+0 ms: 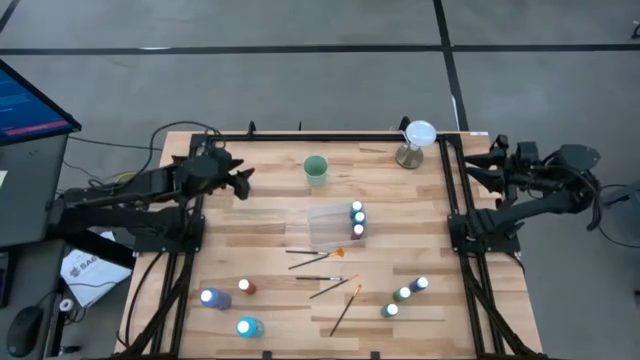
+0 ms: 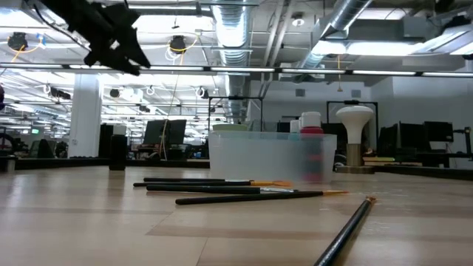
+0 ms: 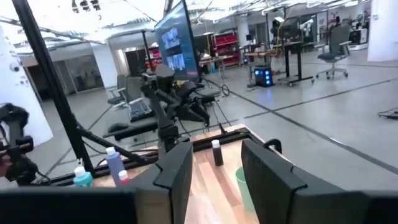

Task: Pick & Place Paint Supplies
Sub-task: Put the black paint bottle into the transparent bin

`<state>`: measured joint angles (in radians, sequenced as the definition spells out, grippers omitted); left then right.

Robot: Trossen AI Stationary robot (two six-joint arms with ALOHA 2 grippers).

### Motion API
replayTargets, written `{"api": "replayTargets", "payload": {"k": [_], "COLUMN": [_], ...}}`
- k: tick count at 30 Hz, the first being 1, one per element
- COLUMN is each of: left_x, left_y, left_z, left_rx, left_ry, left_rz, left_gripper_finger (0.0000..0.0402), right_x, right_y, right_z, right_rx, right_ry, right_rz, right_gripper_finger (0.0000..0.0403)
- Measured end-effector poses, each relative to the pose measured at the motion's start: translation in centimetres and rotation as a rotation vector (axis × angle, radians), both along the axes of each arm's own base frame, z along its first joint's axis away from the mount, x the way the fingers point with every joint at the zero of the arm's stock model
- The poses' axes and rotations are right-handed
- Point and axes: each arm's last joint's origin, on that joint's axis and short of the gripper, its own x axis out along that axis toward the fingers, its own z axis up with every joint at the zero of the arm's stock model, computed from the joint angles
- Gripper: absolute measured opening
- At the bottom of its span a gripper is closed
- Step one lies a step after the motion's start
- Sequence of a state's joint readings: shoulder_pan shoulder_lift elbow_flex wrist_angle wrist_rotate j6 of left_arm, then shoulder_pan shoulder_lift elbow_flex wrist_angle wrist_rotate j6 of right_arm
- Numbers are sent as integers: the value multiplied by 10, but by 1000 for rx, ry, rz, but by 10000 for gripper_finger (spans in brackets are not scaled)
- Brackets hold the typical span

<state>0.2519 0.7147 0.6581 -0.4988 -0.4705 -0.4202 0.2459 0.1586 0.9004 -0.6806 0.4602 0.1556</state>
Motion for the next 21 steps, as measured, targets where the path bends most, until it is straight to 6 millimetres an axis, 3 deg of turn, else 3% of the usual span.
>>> {"api": "replayTargets", "payload": {"k": [5, 10, 21], "left_x": [-5, -19, -27], "left_y": [11, 19, 26], "left_z": [-13, -20, -77], "left_rx": [-14, 79, 73], "left_ry": [-7, -78, -109], "left_rz": [-91, -92, -113], "left_gripper_finger": [218, 218, 218], "right_x": [-10, -10, 0], "right_y": [-3, -4, -2], "right_z": [-21, -30, -37], "right_rx": [39, 62, 63], "right_ry": [-46, -71, -34], "right_rz": [-36, -39, -63], "right_gripper_finger": [125, 123, 123]}}
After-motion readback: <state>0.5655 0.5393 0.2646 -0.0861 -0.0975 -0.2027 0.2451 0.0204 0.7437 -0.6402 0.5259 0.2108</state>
